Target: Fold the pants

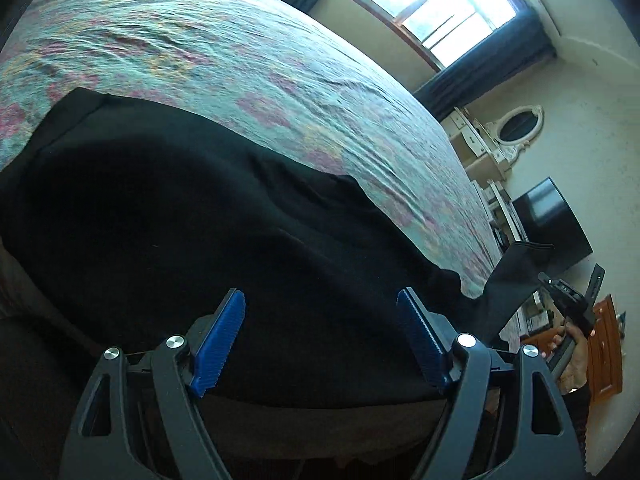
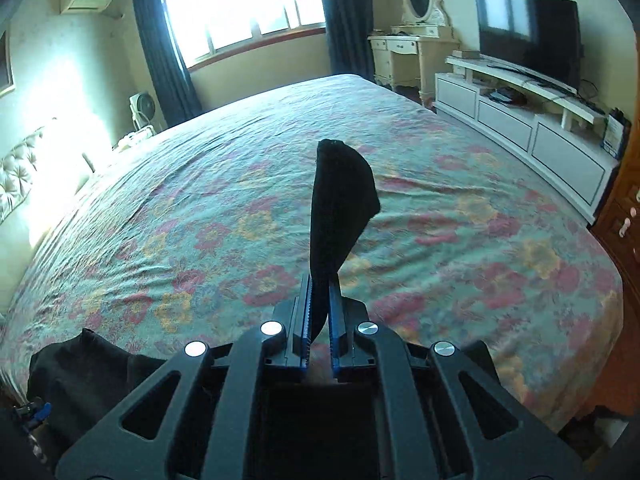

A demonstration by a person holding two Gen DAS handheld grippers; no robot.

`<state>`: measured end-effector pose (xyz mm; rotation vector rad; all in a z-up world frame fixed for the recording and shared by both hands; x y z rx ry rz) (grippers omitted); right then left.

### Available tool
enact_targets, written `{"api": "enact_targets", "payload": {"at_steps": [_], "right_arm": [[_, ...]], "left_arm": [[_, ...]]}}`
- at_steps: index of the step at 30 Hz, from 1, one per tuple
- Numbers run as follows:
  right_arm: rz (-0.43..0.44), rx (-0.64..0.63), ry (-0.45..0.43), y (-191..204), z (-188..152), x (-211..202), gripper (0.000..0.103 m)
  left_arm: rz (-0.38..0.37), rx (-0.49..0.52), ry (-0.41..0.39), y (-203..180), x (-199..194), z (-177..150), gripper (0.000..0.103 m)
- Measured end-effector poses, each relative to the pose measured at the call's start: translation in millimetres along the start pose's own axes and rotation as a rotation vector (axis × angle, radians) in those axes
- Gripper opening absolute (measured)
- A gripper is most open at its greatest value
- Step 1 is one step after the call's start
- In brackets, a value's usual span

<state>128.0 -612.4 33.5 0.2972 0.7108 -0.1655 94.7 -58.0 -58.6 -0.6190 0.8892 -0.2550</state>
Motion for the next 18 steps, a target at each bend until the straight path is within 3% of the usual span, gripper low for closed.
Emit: {"api": "enact_targets", "payload": {"at_steps": [5,9,13,16,18], "right_arm": [[-0.016,0.161,0.102,-71,-81,-12,0.006],[0.012,0.290,0.171,-98,-131,3,0.006],[0.093,0.459,0.197,-113,-151,12,0.006],[0.144,0.509,0.211,-113,-156,11,0.006],[0.160,0.550,0.186,-117,-156,12,0.015]], "left_arm": [[-0.044,0.120,0.099,-51,36,-33,0.077],[-0.068,0.162,0.174,-77,64,-54,0.077],[-0.093,0.179,0.224,-99,85,-71,0.077],[-0.113,0.182,0.241,-112,92,-79,0.077],[-0.135,0.183,0.249,-118,94,-83,0.077]]}}
Point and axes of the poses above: each gripper's, at about its wrist camera, not at the fingertips, and x roughly the way its jaws point, y to its left, z to its top, the point moved 10 cm from there along x, roughly the way its jaws point, and after that the axes turned 1 degree about -z, right-handed, at the moved point
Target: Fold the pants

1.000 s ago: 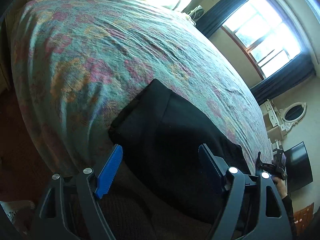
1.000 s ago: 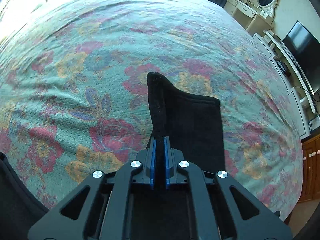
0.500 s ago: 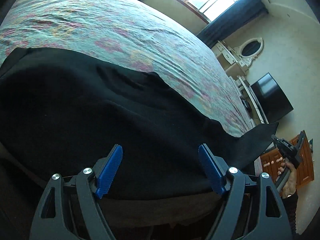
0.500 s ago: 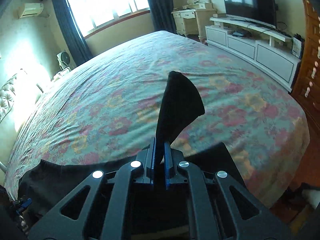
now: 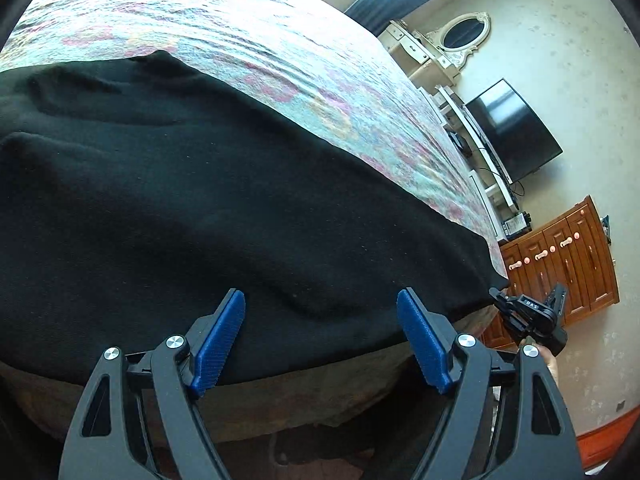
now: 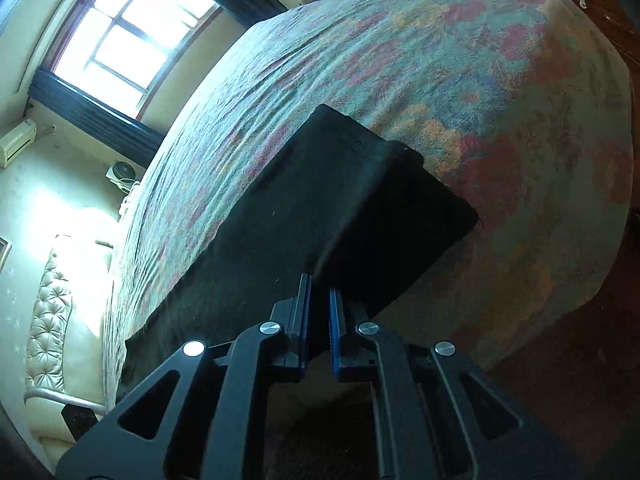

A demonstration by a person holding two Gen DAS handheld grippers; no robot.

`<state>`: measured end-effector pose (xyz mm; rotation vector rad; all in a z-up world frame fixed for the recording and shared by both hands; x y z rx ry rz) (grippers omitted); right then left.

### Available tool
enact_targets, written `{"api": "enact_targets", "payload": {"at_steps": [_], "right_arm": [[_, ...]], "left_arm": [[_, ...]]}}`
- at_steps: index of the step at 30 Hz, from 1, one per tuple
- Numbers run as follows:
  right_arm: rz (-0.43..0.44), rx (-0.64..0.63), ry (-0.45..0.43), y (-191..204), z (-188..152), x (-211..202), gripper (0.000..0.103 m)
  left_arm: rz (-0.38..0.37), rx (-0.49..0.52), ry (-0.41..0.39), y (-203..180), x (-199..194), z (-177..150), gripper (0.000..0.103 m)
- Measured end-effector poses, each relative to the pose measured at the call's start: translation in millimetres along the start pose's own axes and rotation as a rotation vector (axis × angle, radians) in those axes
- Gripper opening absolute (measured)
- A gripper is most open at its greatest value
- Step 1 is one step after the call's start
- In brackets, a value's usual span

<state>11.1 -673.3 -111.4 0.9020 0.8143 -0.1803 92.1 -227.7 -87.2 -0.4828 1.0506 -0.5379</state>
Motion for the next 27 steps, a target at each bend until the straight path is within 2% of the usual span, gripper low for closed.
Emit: {"api": "enact_targets", "payload": {"at_steps": [1,2,3,5,10,13,17,22,27], "right_arm": [[0.006,0.031,-0.020,-4,2,0,0.021],[0.022,0.057,-0.029,-6,3,1,0.035],[0.041,0.084,-0.030,-8,4,2,0.040],[0.063,0.129,-0.023,-11,4,6,0.041],[0.082,0.154,-0.035,-11,6,12,0.043],[0.110,0.183,-0.033,-12,6,16,0.050],[0.099,0.172,-0.029,-12,7,19,0.050],[0.117,0.184,-0.021,-11,13,22,0.050],[0.127,0.183,-0.020,-16,16,22,0.050]], "left_arm": [[-0.009,0.006,0.005,-3,2,-1,0.077],[-0.019,0.008,0.013,1,3,-4,0.077],[-0.032,0.001,0.018,-2,6,-6,0.077],[-0.080,-0.028,0.038,-11,12,-13,0.077],[-0.274,-0.134,0.097,-46,27,-27,0.077],[-0.320,-0.238,0.123,-51,42,-32,0.077],[-0.363,-0.332,0.150,-53,48,-40,0.077],[-0.371,-0.424,0.157,-49,45,-46,0.077],[-0.344,-0.408,0.116,-51,48,-36,0.077]]}}
Point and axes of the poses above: each gripper's, at about its wrist camera, not at the fingertips, and x roughly the way its jaws point, y to its left, z to its top, the point moved 10 cm from there along x, roughly the way its jaws point, and after that the axes turned 1 degree about -z, right-handed, at the moved point
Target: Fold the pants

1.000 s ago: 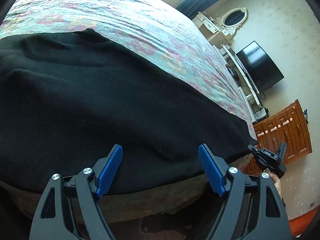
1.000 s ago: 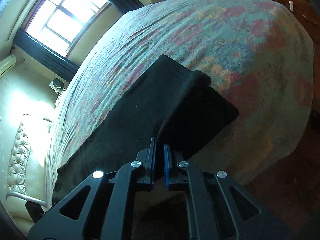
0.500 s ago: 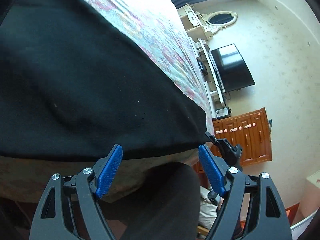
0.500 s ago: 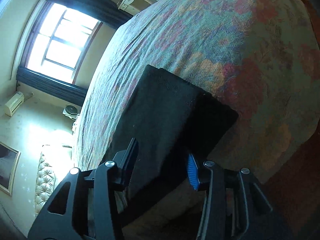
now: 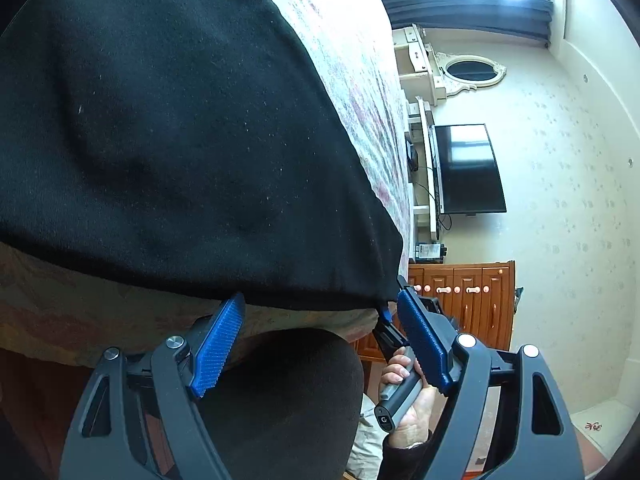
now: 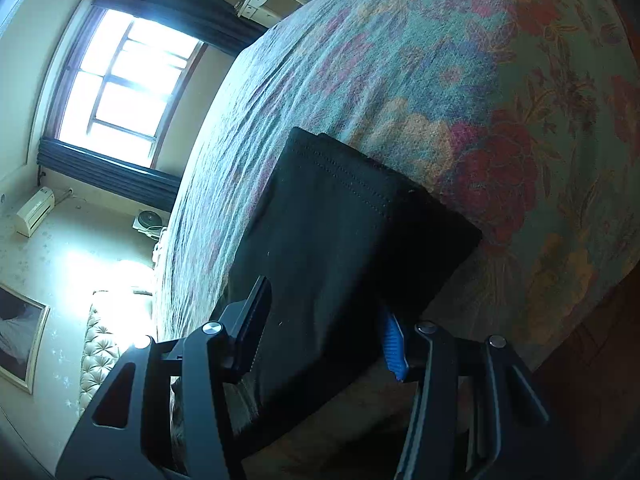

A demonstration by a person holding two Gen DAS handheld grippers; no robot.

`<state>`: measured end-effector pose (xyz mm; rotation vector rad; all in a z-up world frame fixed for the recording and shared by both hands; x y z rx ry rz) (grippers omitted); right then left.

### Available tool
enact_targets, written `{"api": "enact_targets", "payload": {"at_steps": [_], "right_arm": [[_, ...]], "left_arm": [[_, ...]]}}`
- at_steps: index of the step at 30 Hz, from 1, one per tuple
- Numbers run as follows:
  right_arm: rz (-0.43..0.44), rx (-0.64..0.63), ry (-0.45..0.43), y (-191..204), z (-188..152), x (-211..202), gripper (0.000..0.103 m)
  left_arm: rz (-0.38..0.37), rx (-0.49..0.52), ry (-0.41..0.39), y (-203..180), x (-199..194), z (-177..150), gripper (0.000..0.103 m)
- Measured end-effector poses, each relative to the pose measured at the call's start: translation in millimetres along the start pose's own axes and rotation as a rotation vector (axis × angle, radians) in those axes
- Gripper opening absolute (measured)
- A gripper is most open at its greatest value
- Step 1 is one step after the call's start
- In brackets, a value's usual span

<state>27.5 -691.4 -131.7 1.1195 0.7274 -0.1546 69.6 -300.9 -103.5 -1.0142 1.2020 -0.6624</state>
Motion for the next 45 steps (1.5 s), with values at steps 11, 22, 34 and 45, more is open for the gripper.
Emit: {"api": "enact_targets", "payload": {"at_steps": [11,22,34,45], "right_arm": [[-0.042,-0.008,-0.002,-13,0,-4,0.013],[0.039,-0.020,-0.035,3,6,-30,0.006],[0.006,0.161,-0.043,-67,-2,-42,0.038],[0.123,0.152,-0.082,-79,25,-48,0.065]], "left_arm": [[0.121,0.068,-0.027,6,19,6,0.012],[0.139,0.121,-0.044,-10,12,2,0.007],[0.183,0.111,0.049,18,23,-15,0.009],[0.090,0.401,-0.062,-29,-49,13,0.072]]}}
Point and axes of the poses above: each gripper's, at about its wrist camera, not at the fingertips, and x roughly the way its jaws point, y to its left, z to its top, the point moved 10 cm from there along x, roughly the way its jaws point, and after that the axes turned 1 degree about -z, right-handed, at the moved point
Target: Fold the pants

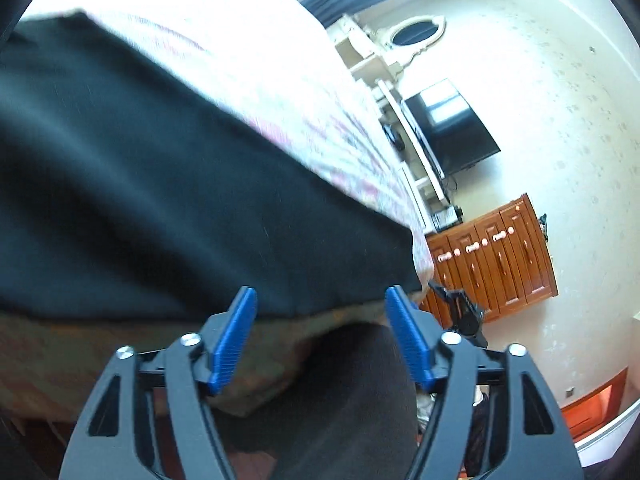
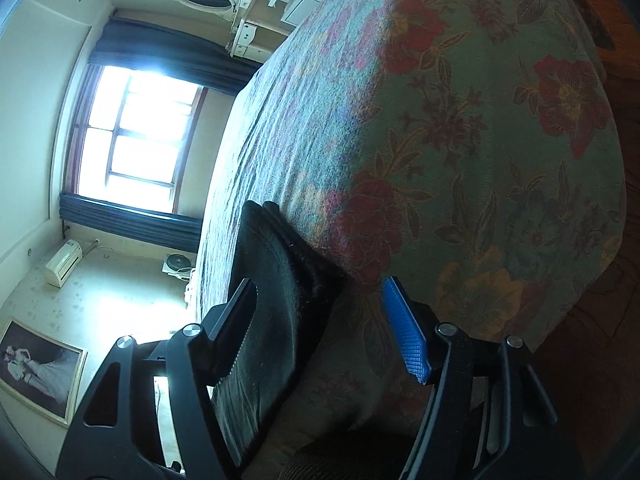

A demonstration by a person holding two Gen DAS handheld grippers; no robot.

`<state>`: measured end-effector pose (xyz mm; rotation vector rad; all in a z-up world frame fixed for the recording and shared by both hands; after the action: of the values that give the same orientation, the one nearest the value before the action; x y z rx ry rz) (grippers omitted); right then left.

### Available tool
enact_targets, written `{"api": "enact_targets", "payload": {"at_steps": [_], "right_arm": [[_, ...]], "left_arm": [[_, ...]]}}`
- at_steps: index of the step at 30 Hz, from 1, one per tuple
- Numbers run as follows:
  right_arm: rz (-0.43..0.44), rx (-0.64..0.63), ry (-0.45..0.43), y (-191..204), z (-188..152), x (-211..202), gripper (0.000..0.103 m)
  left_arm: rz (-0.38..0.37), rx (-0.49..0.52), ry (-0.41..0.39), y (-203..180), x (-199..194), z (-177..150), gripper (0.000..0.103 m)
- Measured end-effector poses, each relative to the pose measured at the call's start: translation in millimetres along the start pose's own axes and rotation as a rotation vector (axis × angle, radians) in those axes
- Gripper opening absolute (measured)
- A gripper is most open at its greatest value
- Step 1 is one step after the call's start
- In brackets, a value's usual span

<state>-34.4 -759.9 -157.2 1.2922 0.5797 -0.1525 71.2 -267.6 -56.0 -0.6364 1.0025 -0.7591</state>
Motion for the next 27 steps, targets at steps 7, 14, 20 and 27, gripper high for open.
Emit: {"api": "enact_targets", "payload": {"at_steps": [7,14,20,27], "right_arm": [[0.048,-0.131,0.064,42,-7,21,0.075],[0.018,-0.285,0.049,65,2,25,0.078],[-0.101,-0.161,0.033,18,6,33,0.081],[-0.089,-0.319,0.063,50,1,42,0.082]], "left_arm": [[0.164,-0.093,-0.139,74,-62,45,0.079],[0.224,-0.249,-0.210,128,-104,59,0.079],[0.239,-0.211,-0.222,124,-111,65,0.079],[0.262,-0.201,-0.236,124,-108,69,0.079]]}}
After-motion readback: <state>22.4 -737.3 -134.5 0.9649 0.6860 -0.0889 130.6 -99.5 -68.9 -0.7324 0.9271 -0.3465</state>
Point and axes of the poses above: each gripper's, at about its wrist camera, not at the fingertips, and x roughly the way its jaws point, y to its left, z to its top, the point moved 10 cm from there along x, roughly the way its jaws point, and after that the axes turned 1 degree about -z, right-handed, at the moved point
